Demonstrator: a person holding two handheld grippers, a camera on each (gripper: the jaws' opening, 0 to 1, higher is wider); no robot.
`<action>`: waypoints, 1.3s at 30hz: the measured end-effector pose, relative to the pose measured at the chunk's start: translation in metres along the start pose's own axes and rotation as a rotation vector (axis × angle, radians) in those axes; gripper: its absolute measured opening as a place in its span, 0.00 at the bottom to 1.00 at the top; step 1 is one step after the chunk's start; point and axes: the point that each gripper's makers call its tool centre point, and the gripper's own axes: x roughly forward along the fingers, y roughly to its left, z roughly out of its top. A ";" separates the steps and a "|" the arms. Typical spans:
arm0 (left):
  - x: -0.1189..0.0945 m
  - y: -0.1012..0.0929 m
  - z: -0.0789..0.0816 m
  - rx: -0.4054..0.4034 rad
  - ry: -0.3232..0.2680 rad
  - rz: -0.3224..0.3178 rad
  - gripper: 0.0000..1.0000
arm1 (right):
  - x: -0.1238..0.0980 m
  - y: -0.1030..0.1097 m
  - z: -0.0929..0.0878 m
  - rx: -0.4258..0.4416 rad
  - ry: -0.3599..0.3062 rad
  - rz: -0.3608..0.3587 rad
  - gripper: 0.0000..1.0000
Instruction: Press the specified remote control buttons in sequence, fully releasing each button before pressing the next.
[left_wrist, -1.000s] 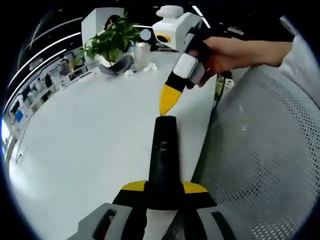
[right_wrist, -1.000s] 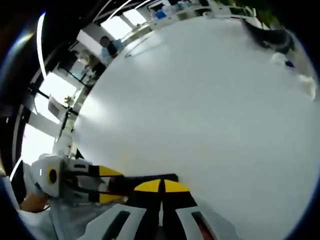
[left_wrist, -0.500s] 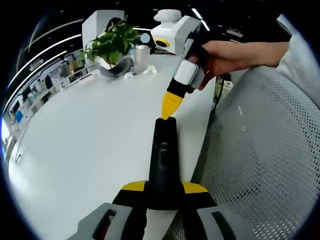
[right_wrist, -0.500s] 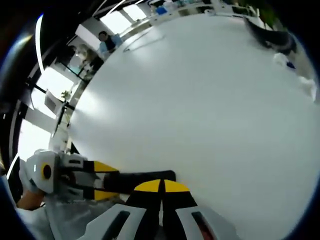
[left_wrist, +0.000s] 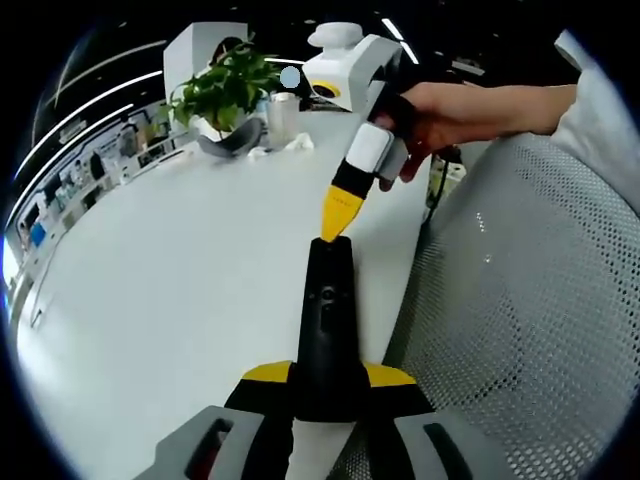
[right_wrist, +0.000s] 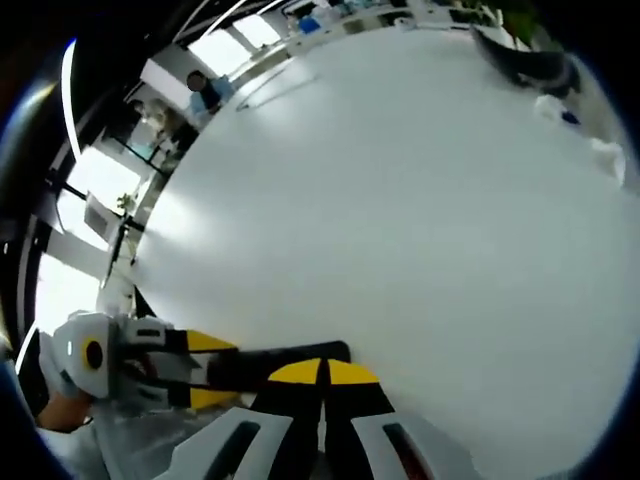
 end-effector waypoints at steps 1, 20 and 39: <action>0.000 0.000 0.000 0.000 0.000 0.000 0.24 | 0.000 0.000 0.000 0.005 0.001 0.001 0.00; 0.000 0.001 0.001 -0.005 -0.006 0.000 0.24 | 0.000 0.000 0.001 0.105 0.025 0.051 0.00; 0.002 0.001 0.002 -0.011 -0.011 0.004 0.24 | 0.003 0.009 -0.002 -0.003 0.054 0.052 0.00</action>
